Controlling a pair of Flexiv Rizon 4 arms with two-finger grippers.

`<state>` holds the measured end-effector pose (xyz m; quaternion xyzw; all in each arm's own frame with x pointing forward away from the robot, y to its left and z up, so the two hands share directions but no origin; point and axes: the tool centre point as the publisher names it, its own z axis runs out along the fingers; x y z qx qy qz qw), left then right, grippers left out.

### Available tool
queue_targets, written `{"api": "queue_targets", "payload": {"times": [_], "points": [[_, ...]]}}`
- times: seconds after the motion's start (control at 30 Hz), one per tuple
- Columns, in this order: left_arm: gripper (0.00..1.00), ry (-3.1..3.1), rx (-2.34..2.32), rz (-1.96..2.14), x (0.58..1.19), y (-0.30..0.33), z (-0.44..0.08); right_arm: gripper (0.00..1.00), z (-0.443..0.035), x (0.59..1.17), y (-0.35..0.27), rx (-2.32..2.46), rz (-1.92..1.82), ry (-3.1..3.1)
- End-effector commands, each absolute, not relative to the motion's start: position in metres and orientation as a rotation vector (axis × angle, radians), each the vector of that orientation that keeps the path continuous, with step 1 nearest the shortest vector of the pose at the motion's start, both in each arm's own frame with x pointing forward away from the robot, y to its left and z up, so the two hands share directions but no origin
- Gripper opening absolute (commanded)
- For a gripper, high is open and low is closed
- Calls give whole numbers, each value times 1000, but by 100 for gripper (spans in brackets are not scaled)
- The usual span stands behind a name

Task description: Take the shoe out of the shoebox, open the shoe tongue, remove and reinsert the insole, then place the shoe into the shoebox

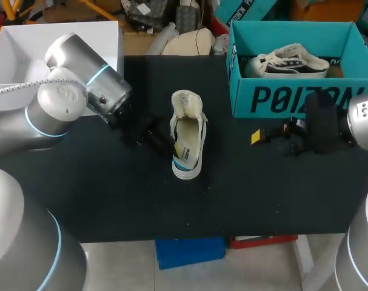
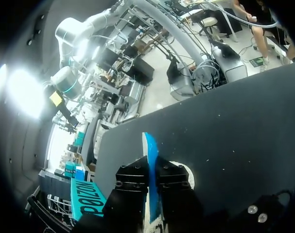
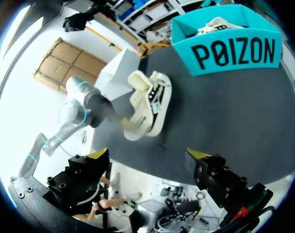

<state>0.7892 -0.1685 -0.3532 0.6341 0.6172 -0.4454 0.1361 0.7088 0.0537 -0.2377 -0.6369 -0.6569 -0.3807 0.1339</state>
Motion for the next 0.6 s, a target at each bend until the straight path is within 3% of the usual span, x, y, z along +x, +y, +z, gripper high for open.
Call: {"api": "queue_targets", "payload": {"times": [0.03,0.6], "points": [[0,1801,1795,-1268,795,-170,-361,100,-237,709,54,-1849,-1101,-1905],[0,1936,1668,-1083,838,-180,-377,100,-237,709,54,-1849,-1101,-1905]]}}
